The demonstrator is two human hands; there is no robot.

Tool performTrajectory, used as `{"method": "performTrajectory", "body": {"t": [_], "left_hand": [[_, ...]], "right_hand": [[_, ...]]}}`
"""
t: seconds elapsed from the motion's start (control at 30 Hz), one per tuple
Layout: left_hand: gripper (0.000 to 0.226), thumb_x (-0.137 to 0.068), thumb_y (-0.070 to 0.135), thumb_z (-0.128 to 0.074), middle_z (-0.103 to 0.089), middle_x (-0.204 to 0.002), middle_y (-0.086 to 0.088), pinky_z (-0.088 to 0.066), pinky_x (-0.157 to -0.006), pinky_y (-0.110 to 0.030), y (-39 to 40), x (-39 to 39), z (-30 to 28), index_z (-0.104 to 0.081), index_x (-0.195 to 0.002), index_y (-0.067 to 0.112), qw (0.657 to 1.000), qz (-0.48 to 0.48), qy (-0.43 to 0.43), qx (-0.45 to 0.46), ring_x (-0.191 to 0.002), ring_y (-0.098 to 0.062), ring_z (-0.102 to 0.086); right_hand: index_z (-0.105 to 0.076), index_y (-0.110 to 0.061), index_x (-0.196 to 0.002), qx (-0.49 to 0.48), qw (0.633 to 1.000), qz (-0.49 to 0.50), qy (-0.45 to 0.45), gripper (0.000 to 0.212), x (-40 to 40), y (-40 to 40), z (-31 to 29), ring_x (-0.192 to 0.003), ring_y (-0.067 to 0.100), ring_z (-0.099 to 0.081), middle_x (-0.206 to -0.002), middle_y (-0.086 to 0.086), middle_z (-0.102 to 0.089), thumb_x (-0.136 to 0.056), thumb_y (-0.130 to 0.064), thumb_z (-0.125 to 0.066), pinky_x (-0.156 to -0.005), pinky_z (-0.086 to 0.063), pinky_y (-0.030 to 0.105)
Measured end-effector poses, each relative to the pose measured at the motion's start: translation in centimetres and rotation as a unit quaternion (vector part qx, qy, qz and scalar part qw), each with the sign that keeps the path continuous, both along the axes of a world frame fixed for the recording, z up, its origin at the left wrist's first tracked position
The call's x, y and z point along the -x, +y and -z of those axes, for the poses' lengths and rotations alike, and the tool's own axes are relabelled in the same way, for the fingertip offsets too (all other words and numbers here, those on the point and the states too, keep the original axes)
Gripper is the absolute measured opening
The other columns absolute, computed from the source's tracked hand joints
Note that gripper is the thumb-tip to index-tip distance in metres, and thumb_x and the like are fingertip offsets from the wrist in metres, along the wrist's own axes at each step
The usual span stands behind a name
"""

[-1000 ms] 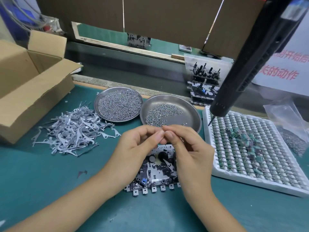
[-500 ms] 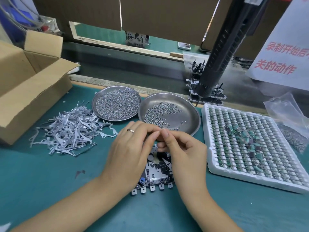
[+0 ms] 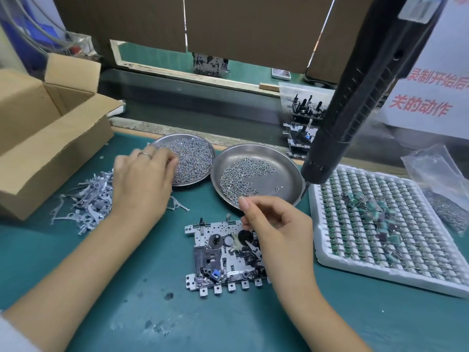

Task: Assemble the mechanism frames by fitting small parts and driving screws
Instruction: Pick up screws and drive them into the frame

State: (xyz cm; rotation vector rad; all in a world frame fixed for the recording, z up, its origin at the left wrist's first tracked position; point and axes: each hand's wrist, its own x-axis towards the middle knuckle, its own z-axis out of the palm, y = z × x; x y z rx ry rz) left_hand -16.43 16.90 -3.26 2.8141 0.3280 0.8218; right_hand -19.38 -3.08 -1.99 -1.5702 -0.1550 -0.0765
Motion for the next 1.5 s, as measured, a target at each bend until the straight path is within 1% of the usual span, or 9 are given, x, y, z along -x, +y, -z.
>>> {"method": "performTrajectory", "body": {"t": [0.3, 0.47, 0.6, 0.67, 1.0, 1.13, 1.27, 1.37, 1.5], "left_hand": [[0.025, -0.099, 0.025, -0.047, -0.066, -0.102, -0.01, -0.024, -0.081, -0.039, 0.5, -0.3, 0.3, -0.071, -0.1, 0.019, 0.999, 0.009, -0.008, 0.052, -0.097, -0.034, -0.056], [0.019, -0.094, 0.02, -0.056, -0.068, -0.085, -0.007, -0.044, -0.082, -0.046, -1.2, 1.1, -0.4, -0.071, -0.097, 0.01, 0.982, 0.1, -0.098, 0.13, -0.079, -0.03, -0.061], [0.019, -0.085, 0.024, -0.065, -0.066, -0.093, 0.006, -0.043, -0.083, -0.013, -5.0, 3.4, -1.0, -0.069, -0.103, 0.017, 0.916, 0.303, -0.1, 0.241, -0.084, -0.001, -0.059], [0.018, -0.085, 0.021, -0.066, -0.068, -0.094, 0.007, -0.044, -0.084, -0.012, -6.0, 4.0, -0.9, -0.07, -0.101, 0.014, 0.896, 0.345, -0.106, 0.257, -0.089, 0.0, -0.061], [0.013, -0.081, 0.02, -0.066, -0.068, -0.086, 0.007, -0.047, -0.08, -0.017, -6.2, 4.0, -0.2, -0.072, -0.09, 0.014, 0.879, 0.333, -0.143, 0.31, -0.084, -0.002, -0.062], [0.004, -0.089, 0.027, -0.06, -0.064, -0.083, 0.012, -0.045, -0.074, -0.013, -5.6, 3.7, -0.2, -0.062, -0.089, 0.03, 0.865, 0.268, -0.122, 0.406, -0.079, -0.001, -0.059], [0.018, -0.094, 0.035, -0.049, -0.06, -0.073, 0.015, -0.043, -0.064, -0.014, -5.2, 3.2, 0.1, -0.054, -0.08, 0.025, 0.847, 0.195, -0.13, 0.478, -0.066, 0.0, -0.054], [0.03, -0.093, 0.043, -0.043, -0.054, -0.067, 0.008, -0.042, -0.063, -0.033, -5.2, 3.2, 0.4, -0.049, -0.073, 0.021, 0.861, 0.179, -0.126, 0.459, -0.06, -0.006, -0.048], [0.021, -0.092, 0.04, -0.053, -0.057, -0.073, 0.004, -0.046, -0.066, -0.033, -5.6, 3.3, 0.4, -0.056, -0.08, 0.024, 0.847, 0.208, -0.12, 0.475, -0.066, -0.011, -0.052]], "right_hand": [[-0.073, -0.022, -0.073, -0.011, 1.0, -0.006, 0.004, 0.012, -0.3, -0.3, -0.3, -0.06, 0.004, -0.061, -0.065, -0.004, -0.07, -0.08, -0.013, -0.073, -0.061, -0.05, 0.014], [-0.074, -0.02, -0.074, -0.004, 1.0, -0.014, 0.003, 0.008, -0.4, -0.5, -0.2, -0.059, 0.002, -0.06, -0.065, -0.004, -0.069, -0.08, -0.015, -0.073, -0.06, -0.049, 0.014], [-0.075, -0.016, -0.076, -0.016, 0.999, -0.05, 0.006, 0.007, -0.6, -0.7, -0.2, -0.058, 0.003, -0.059, -0.067, -0.002, -0.07, -0.08, -0.014, -0.071, -0.059, -0.049, 0.015], [-0.075, -0.014, -0.077, -0.026, 0.997, -0.078, 0.012, 0.006, -0.7, -0.8, -0.3, -0.057, 0.004, -0.059, -0.065, -0.002, -0.069, -0.079, -0.016, -0.07, -0.057, -0.048, 0.015], [-0.077, -0.017, -0.074, -0.016, 0.989, -0.128, 0.074, 0.024, -1.6, -1.0, -0.2, -0.059, 0.011, -0.056, -0.067, -0.002, -0.07, -0.071, -0.039, -0.068, -0.059, -0.05, 0.022], [-0.077, -0.017, -0.088, 0.176, 0.982, -0.057, -0.044, 0.019, -4.2, -1.1, -0.5, -0.07, 0.005, -0.062, -0.083, -0.004, -0.074, -0.084, -0.033, -0.068, -0.074, -0.054, 0.028], [-0.064, -0.015, -0.122, 0.434, 0.894, -0.093, -0.063, 0.035, -7.4, 0.1, -0.4, -0.1, 0.013, -0.061, -0.115, 0.002, -0.067, -0.088, -0.021, -0.068, -0.097, -0.043, 0.028], [-0.072, -0.013, -0.11, 0.468, 0.877, -0.099, -0.051, 0.025, -8.3, 1.0, 0.1, -0.105, 0.019, -0.061, -0.109, 0.005, -0.07, -0.086, -0.014, -0.07, -0.097, -0.044, 0.031], [-0.077, -0.009, -0.093, 0.424, 0.899, -0.072, -0.083, 0.015, -8.2, 0.7, 0.3, -0.083, 0.006, -0.058, -0.095, 0.005, -0.074, -0.08, -0.002, -0.073, -0.074, -0.036, -0.001]]}}
